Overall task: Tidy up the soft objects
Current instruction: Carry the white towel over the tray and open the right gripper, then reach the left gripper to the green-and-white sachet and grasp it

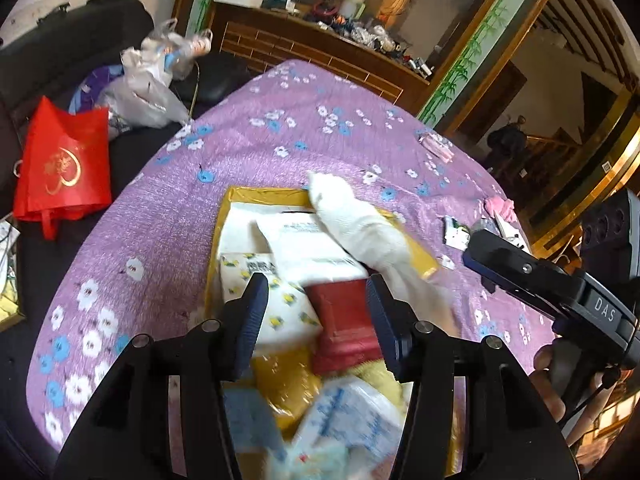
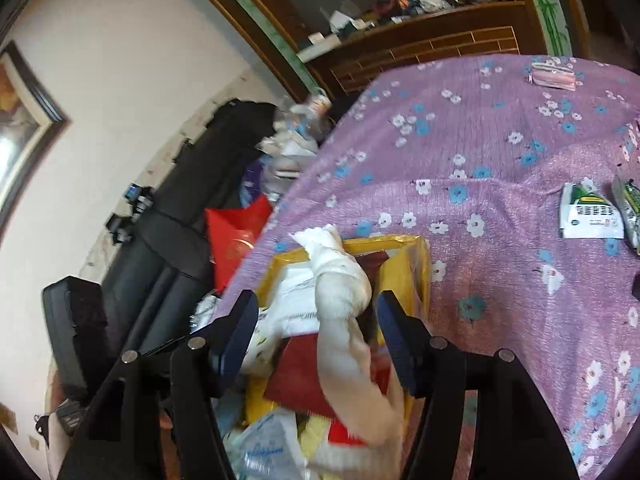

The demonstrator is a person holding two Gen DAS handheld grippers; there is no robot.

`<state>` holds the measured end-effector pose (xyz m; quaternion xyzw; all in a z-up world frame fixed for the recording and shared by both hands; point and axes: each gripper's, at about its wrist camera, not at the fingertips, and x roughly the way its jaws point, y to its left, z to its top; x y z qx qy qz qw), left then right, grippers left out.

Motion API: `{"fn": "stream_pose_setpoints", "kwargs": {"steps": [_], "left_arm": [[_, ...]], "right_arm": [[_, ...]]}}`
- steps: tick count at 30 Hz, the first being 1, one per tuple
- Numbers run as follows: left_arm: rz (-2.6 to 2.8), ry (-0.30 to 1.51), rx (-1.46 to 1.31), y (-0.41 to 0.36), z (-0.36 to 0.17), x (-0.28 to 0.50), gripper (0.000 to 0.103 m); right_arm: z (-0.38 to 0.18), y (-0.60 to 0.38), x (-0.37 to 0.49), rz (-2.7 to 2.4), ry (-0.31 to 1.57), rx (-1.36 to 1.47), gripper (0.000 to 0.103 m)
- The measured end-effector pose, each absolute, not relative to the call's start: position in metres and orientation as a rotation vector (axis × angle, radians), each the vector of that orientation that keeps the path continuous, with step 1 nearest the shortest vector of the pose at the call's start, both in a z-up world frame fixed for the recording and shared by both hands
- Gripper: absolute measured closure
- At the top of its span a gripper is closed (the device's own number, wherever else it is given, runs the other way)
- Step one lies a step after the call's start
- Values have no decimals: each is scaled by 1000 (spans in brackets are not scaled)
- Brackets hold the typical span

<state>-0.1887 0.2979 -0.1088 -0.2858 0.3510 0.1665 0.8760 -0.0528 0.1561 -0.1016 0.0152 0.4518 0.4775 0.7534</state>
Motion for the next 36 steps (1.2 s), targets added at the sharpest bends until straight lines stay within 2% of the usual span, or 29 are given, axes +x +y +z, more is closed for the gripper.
{"fn": "stream_pose_setpoints", "kwargs": {"steps": [3,7,16,27,36], "left_arm": [[313,713,-589,277,-99,-192,51],[229,706,-595,242,-86,-186,51],[110,805,-598,182,-82,-127,51],[38,971,-572,148,-106,-12,51],[89,1057,-569,164,-138,83,51]], "right_arm": [[-89,126,-59,1048,919,24,41],[-87,75,-57,1018,858,59,31],[-87,-14,-4,920,875,151,24],[-113,-51,56,808,853,138,24],[-122,-69,63,723,872,179,24]]}}
